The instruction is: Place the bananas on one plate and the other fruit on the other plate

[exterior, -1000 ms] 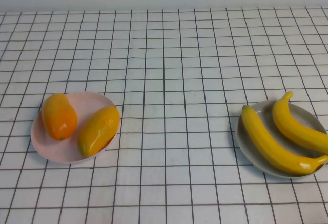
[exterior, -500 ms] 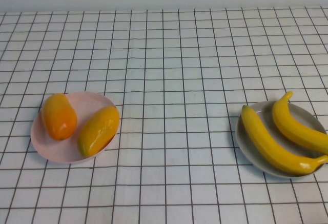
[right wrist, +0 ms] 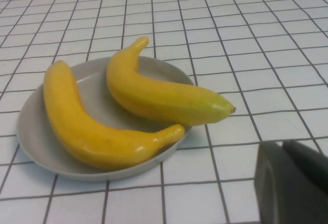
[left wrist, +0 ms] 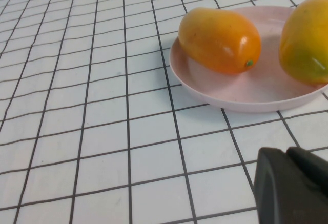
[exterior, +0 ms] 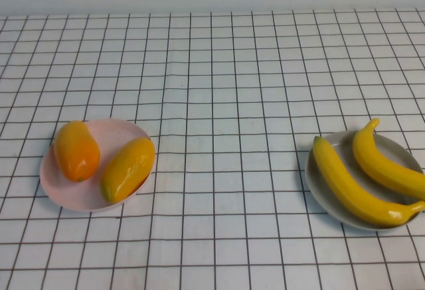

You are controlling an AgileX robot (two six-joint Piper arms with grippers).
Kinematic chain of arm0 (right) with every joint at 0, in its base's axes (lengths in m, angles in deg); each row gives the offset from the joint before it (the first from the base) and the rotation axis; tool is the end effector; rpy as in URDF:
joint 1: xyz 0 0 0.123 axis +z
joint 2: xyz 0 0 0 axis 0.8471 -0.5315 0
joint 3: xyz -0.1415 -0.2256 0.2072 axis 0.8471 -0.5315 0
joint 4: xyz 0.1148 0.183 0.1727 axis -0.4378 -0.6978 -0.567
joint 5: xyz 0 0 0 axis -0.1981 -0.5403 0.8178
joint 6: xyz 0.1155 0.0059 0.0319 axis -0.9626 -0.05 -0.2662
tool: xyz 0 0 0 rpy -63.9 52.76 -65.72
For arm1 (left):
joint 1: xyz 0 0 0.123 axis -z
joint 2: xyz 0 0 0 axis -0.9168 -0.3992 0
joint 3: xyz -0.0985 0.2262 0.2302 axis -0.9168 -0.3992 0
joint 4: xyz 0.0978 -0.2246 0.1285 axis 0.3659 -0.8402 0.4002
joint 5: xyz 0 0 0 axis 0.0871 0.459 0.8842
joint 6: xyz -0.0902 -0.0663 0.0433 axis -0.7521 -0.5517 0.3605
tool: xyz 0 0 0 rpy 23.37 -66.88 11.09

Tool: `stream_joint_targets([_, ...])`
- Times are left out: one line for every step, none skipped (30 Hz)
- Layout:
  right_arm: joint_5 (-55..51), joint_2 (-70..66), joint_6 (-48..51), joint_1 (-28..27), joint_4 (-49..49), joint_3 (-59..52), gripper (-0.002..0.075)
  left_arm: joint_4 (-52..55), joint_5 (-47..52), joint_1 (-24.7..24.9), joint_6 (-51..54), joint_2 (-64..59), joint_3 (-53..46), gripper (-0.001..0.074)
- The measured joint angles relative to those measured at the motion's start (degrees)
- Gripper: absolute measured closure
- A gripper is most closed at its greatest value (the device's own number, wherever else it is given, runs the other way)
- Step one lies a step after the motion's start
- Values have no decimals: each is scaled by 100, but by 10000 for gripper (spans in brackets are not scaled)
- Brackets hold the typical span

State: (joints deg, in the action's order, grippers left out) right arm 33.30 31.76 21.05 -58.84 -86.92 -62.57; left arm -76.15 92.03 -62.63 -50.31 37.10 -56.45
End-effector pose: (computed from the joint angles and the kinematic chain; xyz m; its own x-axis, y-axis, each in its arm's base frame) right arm 0.0541 0.0017 0.1644 -0.2668 0.1130 -0.9571 0.0247 0.9936 0.1105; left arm 0.0525 -0.0046 0.1622 -0.2771 0.1960 -0.9406 0.1265 0.9779 0.1665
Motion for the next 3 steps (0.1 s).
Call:
stream_joint_targets([0, 0, 0, 0, 0, 0, 741, 0, 0, 0, 0, 0, 0, 739])
stream_joint_targets([0, 0, 0, 0, 0, 0, 741, 0, 0, 0, 0, 0, 0, 739])
stream_joint_targets([0, 0, 0, 0, 0, 0, 741, 0, 0, 0, 0, 0, 0, 739])
